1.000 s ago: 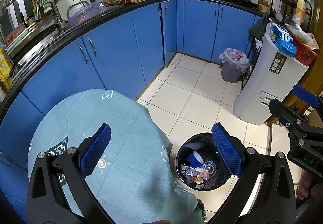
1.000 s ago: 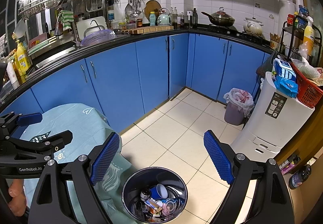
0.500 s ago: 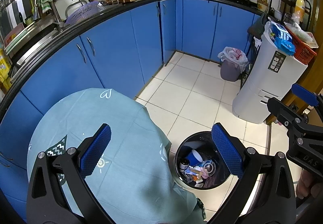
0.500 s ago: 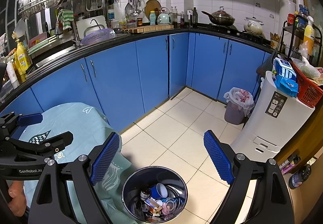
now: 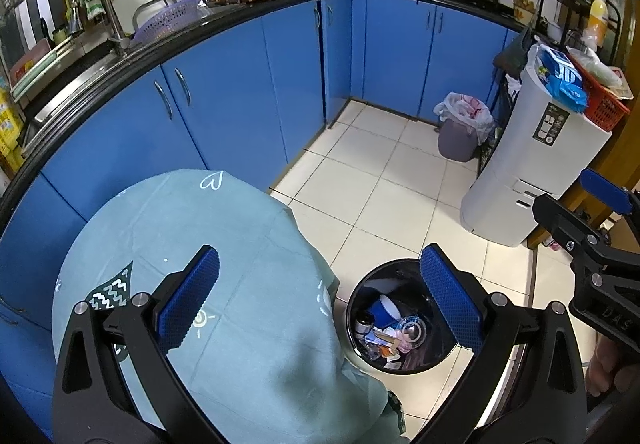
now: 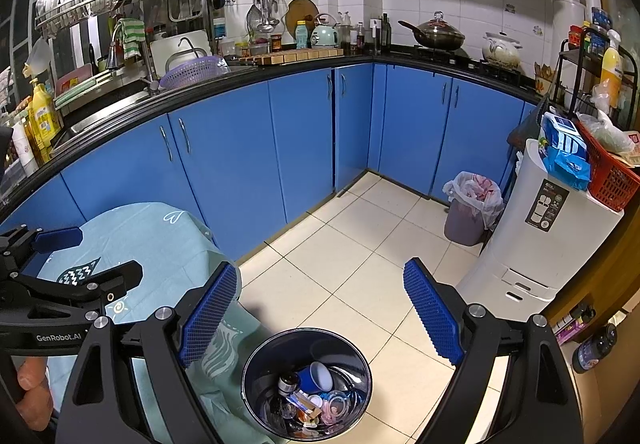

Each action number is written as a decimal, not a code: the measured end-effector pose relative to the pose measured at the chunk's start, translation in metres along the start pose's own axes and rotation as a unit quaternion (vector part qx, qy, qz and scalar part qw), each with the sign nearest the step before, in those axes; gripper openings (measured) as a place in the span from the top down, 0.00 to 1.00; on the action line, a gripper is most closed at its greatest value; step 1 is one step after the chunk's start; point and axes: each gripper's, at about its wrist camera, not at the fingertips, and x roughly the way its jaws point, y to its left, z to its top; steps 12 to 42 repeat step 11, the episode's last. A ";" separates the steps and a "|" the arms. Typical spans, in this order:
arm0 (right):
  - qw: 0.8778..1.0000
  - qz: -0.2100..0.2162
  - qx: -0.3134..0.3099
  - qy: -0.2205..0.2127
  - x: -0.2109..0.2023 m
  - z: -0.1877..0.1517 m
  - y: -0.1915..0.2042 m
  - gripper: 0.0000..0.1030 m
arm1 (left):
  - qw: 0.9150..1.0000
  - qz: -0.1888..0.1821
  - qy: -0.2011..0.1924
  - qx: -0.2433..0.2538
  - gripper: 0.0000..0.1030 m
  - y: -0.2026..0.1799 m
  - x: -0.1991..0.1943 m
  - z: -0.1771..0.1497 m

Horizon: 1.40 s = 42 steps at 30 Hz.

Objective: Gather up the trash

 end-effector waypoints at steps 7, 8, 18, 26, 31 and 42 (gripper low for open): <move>1.000 0.001 0.000 0.000 0.000 0.000 0.000 0.19 | 1.000 -0.006 0.011 -0.002 0.04 0.002 0.002 0.000; 1.000 0.001 0.001 0.001 0.000 0.000 0.000 0.19 | 1.000 -0.004 0.010 -0.003 0.04 0.003 0.001 -0.001; 1.000 0.000 0.000 0.000 0.000 0.001 0.000 0.19 | 1.000 -0.003 0.010 -0.003 0.04 0.002 0.001 -0.001; 1.000 0.000 0.000 0.000 0.000 0.001 0.000 0.19 | 1.000 -0.003 0.010 -0.003 0.04 0.002 0.001 -0.001; 1.000 0.000 0.000 0.000 0.000 0.001 0.000 0.19 | 1.000 -0.003 0.010 -0.003 0.04 0.002 0.001 -0.001; 1.000 0.000 0.000 0.000 0.000 0.001 0.000 0.19 | 1.000 -0.003 0.010 -0.003 0.04 0.002 0.001 -0.001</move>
